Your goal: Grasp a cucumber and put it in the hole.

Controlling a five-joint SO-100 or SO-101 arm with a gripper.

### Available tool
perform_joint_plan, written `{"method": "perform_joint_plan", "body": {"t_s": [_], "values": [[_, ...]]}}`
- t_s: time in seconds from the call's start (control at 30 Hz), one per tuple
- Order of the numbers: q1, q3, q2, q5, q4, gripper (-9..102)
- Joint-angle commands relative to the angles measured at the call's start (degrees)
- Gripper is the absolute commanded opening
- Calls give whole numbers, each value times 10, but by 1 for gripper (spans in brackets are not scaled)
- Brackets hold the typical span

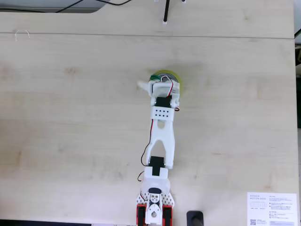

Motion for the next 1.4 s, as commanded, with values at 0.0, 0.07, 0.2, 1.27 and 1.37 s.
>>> {"method": "perform_joint_plan", "body": {"t_s": [0.0,0.07,0.2,1.27,1.37], "values": [[-1,-47,36,6,-9,51],[-1,-47,40,6,-8,50],[-1,-44,51,6,3,48],[1,577,668,6,65,9],[1,635,737,6,83,8]]}}
